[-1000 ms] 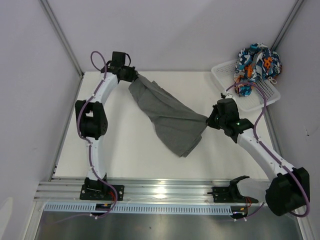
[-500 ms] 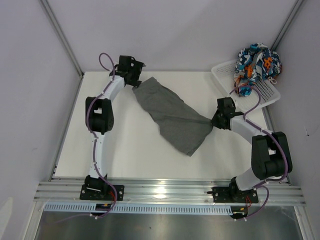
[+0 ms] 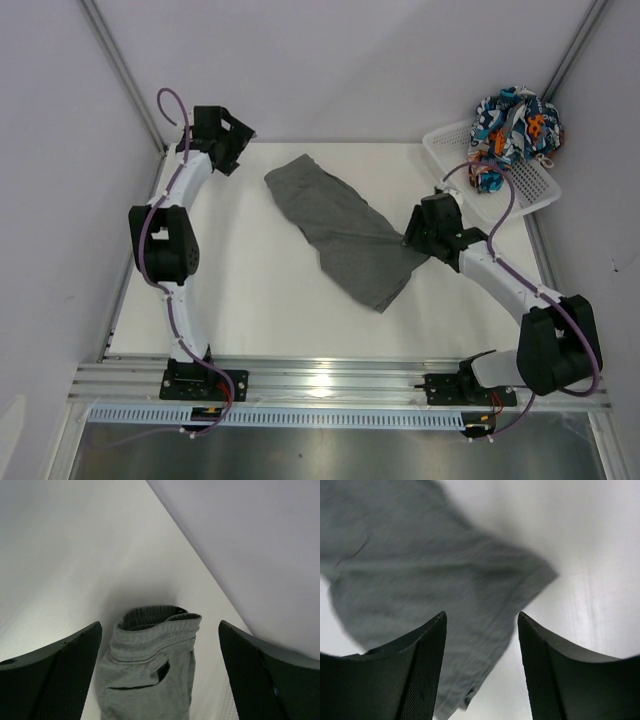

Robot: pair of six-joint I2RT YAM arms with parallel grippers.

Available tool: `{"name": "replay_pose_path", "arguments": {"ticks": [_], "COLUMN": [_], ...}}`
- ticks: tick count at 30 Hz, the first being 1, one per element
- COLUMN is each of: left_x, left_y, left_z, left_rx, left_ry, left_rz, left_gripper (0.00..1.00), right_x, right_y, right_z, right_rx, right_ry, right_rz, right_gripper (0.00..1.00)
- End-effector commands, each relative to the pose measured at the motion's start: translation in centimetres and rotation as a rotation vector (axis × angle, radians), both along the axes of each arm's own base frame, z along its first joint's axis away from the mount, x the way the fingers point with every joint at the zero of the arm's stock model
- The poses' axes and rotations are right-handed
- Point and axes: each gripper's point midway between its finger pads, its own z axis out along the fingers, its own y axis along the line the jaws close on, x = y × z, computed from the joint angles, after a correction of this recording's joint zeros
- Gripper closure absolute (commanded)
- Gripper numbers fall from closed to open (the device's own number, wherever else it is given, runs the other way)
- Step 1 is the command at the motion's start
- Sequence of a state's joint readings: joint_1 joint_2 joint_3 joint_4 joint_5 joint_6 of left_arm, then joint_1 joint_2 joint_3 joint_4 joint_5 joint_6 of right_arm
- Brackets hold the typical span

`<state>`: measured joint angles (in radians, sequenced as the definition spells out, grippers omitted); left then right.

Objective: Fold and stack the shorts
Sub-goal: Fold the shorts

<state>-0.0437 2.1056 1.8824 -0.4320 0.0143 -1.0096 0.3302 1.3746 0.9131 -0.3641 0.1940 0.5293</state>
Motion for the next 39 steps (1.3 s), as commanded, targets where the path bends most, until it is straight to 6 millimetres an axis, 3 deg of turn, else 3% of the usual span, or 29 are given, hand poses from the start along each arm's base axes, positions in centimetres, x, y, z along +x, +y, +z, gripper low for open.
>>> {"name": "replay_pose_path", "arguments": {"ticks": [1, 6, 8, 11, 15, 19, 25, 39], "left_x": [-2.2, -3.6, -3.6, -4.2, -4.9, -5.3, -5.7, -6.0], "left_y": [-0.4, -1.0, -1.3, -1.8, -2.5, -3.0, -3.9, -3.8], "left_z": [0.8, -2.0, -2.2, -2.9, -3.0, -3.9, -4.2, -5.4], "left_rx": [0.100, 0.101, 0.114, 0.103, 0.083, 0.065, 0.049, 0.060], "left_ry": [-0.001, 0.049, 0.033, 0.028, -0.008, -0.020, -0.068, -0.065], "left_rz": [-0.116, -0.231, -0.276, -0.312, -0.347, -0.374, -0.420, -0.428], "left_gripper": [0.01, 0.01, 0.01, 0.01, 0.01, 0.01, 0.01, 0.01], "right_x": [-2.5, -6.2, -7.8, -9.1, -10.6, -12.0, -12.7, -13.4], "right_y": [3.9, 6.6, 7.5, 8.6, 8.9, 10.0, 10.1, 10.9], "right_z": [1.5, 0.7, 0.7, 1.0, 0.0, -0.9, -1.2, -2.0], "right_rx": [0.028, 0.159, 0.195, 0.246, 0.257, 0.379, 0.457, 0.532], "right_ry": [-0.001, 0.060, 0.060, 0.058, 0.091, 0.143, 0.130, 0.175], "right_rz": [0.169, 0.174, 0.189, 0.182, 0.181, 0.173, 0.131, 0.108], "right_gripper": [0.40, 0.38, 0.36, 0.33, 0.31, 0.30, 0.25, 0.25]}}
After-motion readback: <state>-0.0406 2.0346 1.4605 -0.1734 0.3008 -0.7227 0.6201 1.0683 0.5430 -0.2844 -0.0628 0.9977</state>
